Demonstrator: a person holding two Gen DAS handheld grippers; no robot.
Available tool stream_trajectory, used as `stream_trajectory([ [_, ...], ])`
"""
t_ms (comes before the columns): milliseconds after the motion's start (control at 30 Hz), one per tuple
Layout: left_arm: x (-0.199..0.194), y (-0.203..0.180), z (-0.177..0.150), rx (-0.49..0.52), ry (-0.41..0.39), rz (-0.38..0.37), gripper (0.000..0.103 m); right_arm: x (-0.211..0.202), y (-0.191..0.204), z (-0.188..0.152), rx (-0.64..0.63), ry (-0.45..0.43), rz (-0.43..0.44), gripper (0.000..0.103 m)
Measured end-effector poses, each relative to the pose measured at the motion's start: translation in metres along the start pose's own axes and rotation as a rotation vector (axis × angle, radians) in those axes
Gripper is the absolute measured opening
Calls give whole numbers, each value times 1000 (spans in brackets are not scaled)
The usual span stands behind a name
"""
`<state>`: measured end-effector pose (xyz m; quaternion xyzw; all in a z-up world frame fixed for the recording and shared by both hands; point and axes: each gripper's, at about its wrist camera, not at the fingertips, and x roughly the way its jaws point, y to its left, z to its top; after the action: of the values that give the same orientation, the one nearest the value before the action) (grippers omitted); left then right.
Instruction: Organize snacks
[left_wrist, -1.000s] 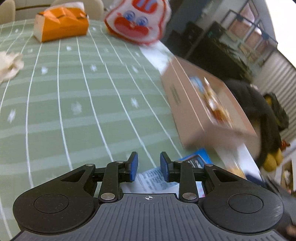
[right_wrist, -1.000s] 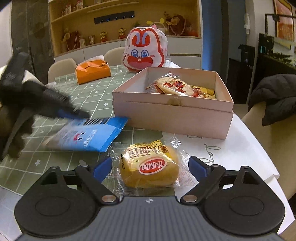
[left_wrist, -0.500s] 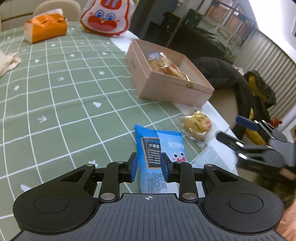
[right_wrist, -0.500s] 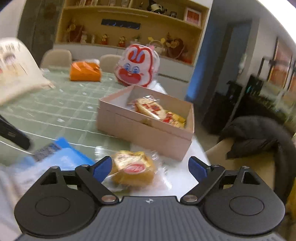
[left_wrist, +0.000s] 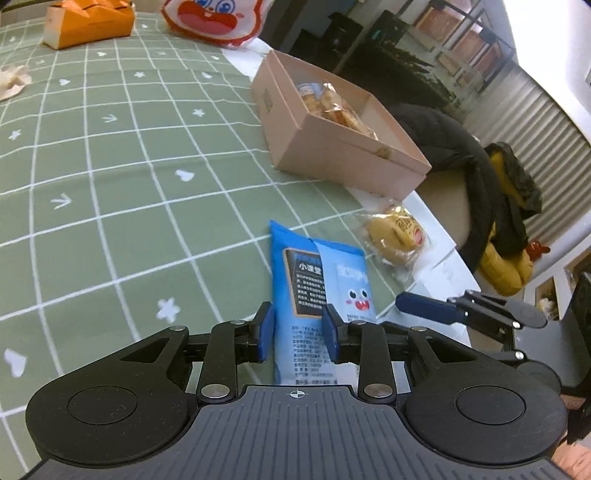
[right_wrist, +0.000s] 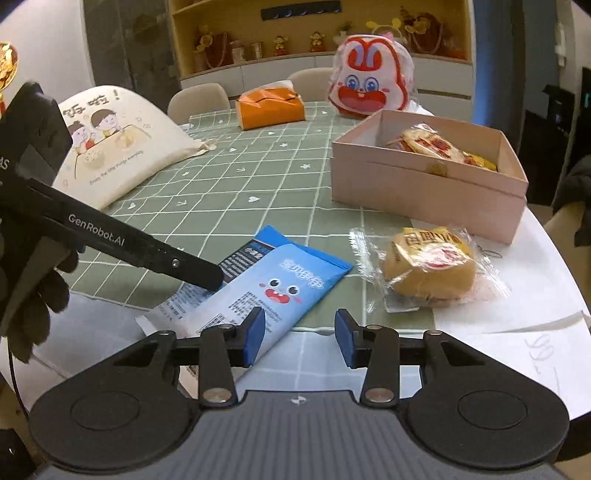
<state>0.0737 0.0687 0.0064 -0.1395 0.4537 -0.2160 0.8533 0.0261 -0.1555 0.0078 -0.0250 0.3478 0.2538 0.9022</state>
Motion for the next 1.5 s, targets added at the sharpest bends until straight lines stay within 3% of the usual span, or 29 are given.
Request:
stream_trajectory([
  [100,1,-5,3,-9,5,-25,42,0,-8,-3,13,7,-28,42],
  [233,-12,-14,4,-13,-59,-111,50,-5,-16,-11,28,-8,-35,42],
  [400,12,-15,1,-18,34,-74,61,-6,-21,-12,29,-22,-29,42],
  [567,5,-15,3,-66,-3,-149,63,-8,-22,-17,27,-52,-43,41],
  [667,9,-21,2,-70,21,-171,68,-9,-26,-18,42,-64,-52,41],
  [767,20,-21,0,-85,64,-172,68,-7,-29,-16,58,-72,-89,41],
  [933,27,-14,5,-164,69,-211,68,-9,-36,-19,80,-87,-105,41],
  [1100,44,-27,20,-10,21,-147,68,-9,-35,-20,78,-92,-119,41],
  [1200,52,-26,28,46,19,-182,69,-9,-33,-20,75,-90,-134,41],
  [1300,53,-18,30,44,25,-221,69,-9,-32,-19,76,-86,-146,41],
  [1500,33,-1,25,15,34,-226,68,2,-21,-6,38,-49,-190,41],
])
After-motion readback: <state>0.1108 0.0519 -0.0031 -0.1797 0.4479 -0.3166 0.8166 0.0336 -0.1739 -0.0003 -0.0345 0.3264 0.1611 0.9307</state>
